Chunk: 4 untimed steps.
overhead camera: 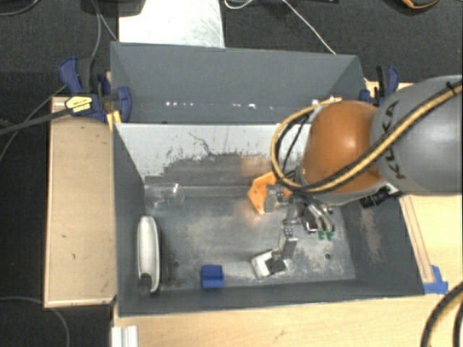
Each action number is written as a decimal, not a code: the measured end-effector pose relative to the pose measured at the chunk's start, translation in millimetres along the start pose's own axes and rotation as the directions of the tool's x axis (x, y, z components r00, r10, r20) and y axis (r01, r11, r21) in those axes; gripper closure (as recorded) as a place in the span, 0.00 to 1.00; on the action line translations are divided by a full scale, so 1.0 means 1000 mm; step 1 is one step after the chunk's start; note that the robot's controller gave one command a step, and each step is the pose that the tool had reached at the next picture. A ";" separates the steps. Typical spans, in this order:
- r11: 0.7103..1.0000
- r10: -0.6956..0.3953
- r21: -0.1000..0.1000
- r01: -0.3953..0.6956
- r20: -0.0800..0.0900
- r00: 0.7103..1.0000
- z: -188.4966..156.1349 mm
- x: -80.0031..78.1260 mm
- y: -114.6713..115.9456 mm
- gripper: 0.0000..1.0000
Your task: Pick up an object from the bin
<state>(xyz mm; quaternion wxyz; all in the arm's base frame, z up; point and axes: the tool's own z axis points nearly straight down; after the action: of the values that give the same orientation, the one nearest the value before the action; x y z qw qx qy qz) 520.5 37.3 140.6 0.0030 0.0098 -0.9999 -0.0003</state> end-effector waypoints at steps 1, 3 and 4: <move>1.000 0.002 0.000 -0.002 0.008 1.000 -0.004 -0.002 0.000 0.00; 0.981 -0.192 0.001 0.192 0.014 0.981 0.018 0.041 0.000 0.00; 0.797 -0.603 0.002 0.603 0.005 0.797 0.041 0.042 0.013 0.00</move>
Offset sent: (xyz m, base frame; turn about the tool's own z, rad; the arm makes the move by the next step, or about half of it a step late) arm -0.0370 -0.0121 -0.0706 -0.3183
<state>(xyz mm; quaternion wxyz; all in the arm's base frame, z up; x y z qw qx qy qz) 477.8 49.6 99.6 -0.0002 0.3276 -0.9448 -0.0011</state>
